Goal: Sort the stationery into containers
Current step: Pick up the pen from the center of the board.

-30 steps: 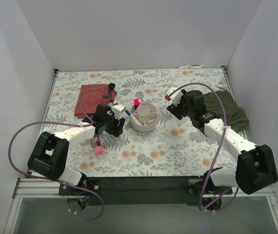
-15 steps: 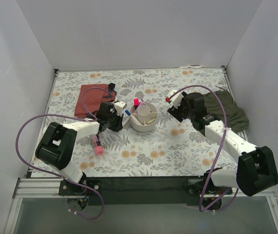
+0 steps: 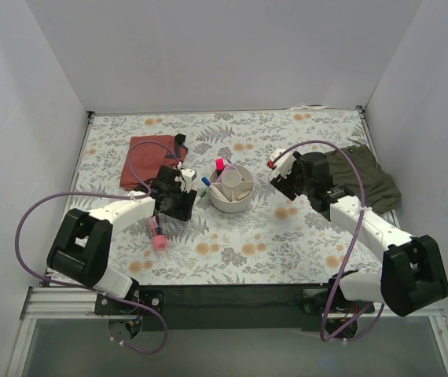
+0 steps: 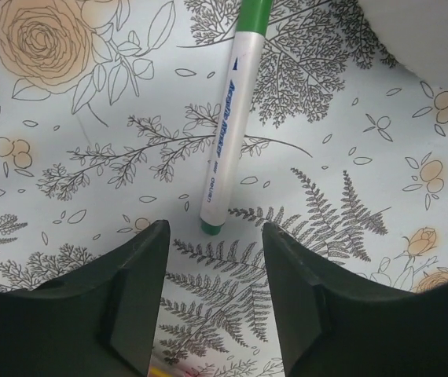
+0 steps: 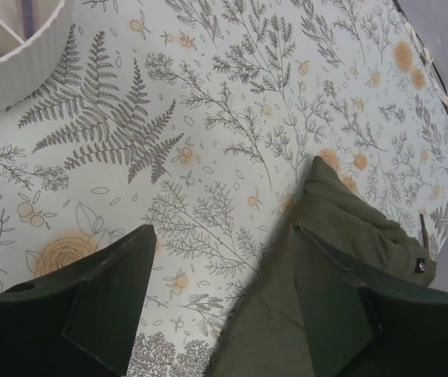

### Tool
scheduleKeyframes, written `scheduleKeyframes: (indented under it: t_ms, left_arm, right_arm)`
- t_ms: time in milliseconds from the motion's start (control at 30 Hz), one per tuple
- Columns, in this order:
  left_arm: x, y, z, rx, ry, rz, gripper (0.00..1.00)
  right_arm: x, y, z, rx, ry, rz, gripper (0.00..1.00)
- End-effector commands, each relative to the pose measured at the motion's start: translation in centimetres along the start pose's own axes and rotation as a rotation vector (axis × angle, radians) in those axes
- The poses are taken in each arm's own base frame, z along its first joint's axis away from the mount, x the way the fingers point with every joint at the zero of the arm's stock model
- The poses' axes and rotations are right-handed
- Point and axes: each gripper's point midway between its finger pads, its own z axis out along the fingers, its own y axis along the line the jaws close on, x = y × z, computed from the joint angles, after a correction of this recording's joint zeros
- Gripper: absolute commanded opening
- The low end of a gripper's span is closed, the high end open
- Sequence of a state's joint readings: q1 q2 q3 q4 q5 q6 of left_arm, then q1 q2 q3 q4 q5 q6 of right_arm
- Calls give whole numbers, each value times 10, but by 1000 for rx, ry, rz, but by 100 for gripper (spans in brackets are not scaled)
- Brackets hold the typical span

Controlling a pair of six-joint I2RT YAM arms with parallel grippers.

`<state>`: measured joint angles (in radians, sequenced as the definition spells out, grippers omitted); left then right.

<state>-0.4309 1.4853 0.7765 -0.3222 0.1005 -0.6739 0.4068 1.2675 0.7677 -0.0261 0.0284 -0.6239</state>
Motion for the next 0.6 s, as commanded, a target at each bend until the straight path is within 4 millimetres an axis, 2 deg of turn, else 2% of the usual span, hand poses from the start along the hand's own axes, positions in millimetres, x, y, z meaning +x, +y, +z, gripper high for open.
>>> scheduleKeyframes:
  t_ms: [0,67,267,433,567]
  left_arm:
    - [-18,5,-12,-25,0,-9,51]
    - [-46,4,-10,-15,-82,18,51]
    - [-92,-2,14,40,-176,110,43]
    - [-98,-7,38,94,-163,206,39]
    - [-100,-9,44,116,-157,229,37]
  right_arm:
    - [-19,-13,-1,34,-59,-6,77]
    - [-21,-15,1,36,-62,-6,77]
    - [-24,-16,5,31,-63,-6,77]
    - [-23,-17,4,38,-56,-10,77]
    - [-19,-18,3,44,-49,-13,77]
